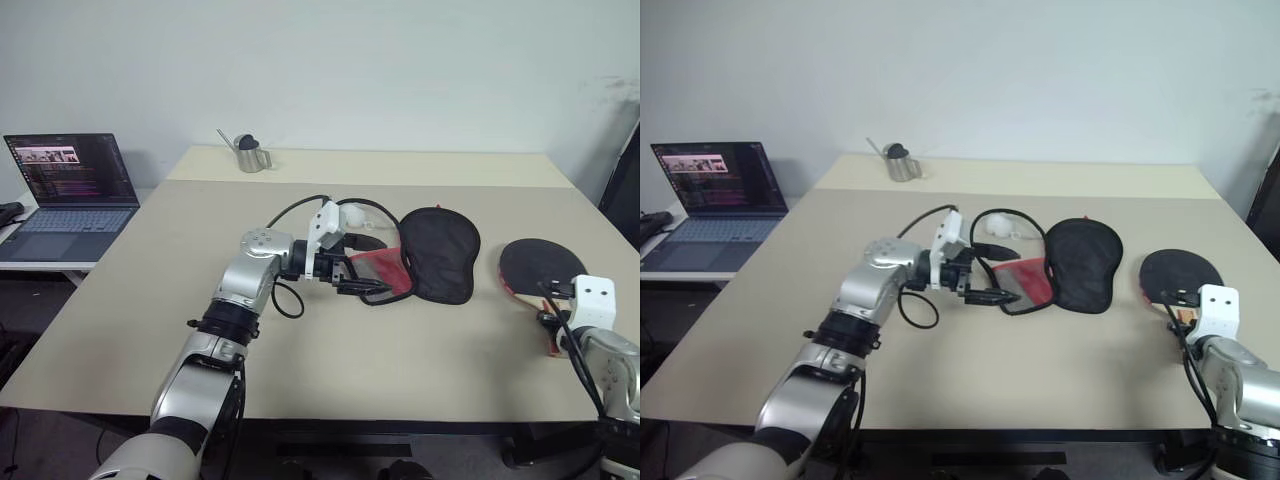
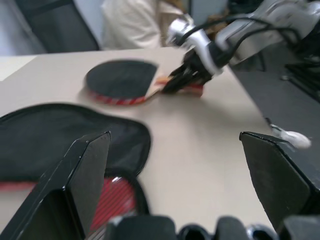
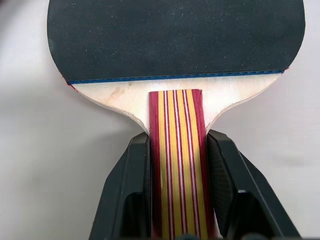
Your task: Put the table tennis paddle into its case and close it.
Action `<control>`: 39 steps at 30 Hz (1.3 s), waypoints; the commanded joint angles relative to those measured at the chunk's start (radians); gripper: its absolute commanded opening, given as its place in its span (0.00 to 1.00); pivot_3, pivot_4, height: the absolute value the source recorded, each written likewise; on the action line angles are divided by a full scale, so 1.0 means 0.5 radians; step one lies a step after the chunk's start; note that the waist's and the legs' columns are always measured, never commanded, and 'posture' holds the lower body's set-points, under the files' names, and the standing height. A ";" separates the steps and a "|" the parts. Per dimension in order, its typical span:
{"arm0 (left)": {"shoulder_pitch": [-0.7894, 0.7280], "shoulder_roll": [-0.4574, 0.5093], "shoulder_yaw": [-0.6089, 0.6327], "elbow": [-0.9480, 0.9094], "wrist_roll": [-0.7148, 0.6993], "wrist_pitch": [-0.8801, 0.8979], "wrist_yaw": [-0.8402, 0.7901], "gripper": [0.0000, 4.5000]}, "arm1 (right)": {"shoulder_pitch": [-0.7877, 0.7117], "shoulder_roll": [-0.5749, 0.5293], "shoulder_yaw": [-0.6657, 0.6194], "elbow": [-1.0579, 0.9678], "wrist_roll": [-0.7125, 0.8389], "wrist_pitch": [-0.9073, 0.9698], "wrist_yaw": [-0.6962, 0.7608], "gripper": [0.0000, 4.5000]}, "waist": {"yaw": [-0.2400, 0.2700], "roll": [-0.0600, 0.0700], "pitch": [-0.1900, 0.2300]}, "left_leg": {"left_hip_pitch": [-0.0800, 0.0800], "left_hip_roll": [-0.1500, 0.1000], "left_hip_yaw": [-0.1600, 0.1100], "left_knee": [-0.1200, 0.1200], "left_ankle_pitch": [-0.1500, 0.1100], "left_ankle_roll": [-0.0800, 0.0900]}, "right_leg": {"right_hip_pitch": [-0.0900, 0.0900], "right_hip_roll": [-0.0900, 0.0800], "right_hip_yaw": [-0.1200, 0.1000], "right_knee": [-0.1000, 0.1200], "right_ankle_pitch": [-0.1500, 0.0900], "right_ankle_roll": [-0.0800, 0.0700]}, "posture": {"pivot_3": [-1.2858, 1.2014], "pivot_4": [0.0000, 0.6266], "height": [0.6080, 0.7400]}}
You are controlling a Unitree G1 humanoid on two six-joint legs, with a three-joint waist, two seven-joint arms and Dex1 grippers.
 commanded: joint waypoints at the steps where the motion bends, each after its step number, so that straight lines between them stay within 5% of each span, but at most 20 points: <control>1: -0.031 0.053 0.092 -0.021 -0.062 0.004 0.035 1.00 | -0.130 0.000 -0.044 -0.304 0.051 0.103 -0.027 0.25 | -0.008 0.001 0.001 | 0.000 0.001 0.000 -0.002 0.000 0.000 | -0.001 0.001 0.000 0.000 0.000 0.000 | 0.52 0.24 1.00; 10: 0.025 0.135 0.149 -0.089 -0.100 0.036 0.120 1.00 | -0.504 0.291 0.196 -0.391 0.057 0.290 -0.127 0.25 | -0.016 0.003 0.002 | 0.000 0.005 -0.001 -0.007 0.000 0.000 | -0.010 0.008 0.002 0.008 -0.002 -0.003 | 0.52 0.24 1.00; 18: 0.107 0.125 0.141 -0.217 -0.123 0.102 0.181 1.00 | -0.796 0.591 0.484 0.136 -0.072 0.016 -0.198 0.25 | -0.004 0.004 0.002 | -0.003 0.005 0.000 -0.008 0.000 0.000 | -0.012 0.008 0.002 0.007 -0.002 -0.004 | 0.52 0.24 1.00; 27: 0.129 0.112 0.123 -0.270 -0.116 0.102 0.193 1.00 | -0.979 0.603 0.563 0.720 -0.195 -0.378 -0.197 0.25 | -0.007 0.004 0.002 | -0.004 0.003 0.002 -0.009 0.000 0.000 | -0.013 0.005 0.002 0.006 0.004 -0.013 | 0.52 0.24 1.00; 39: 0.127 0.094 0.100 -0.261 -0.104 0.082 0.190 1.00 | -0.968 0.600 0.550 0.921 -0.270 -0.502 -0.238 0.25 | -0.009 0.004 0.002 | -0.004 0.004 0.001 -0.010 0.000 0.000 | -0.014 0.007 0.002 0.007 0.004 -0.014 | 0.52 0.24 1.00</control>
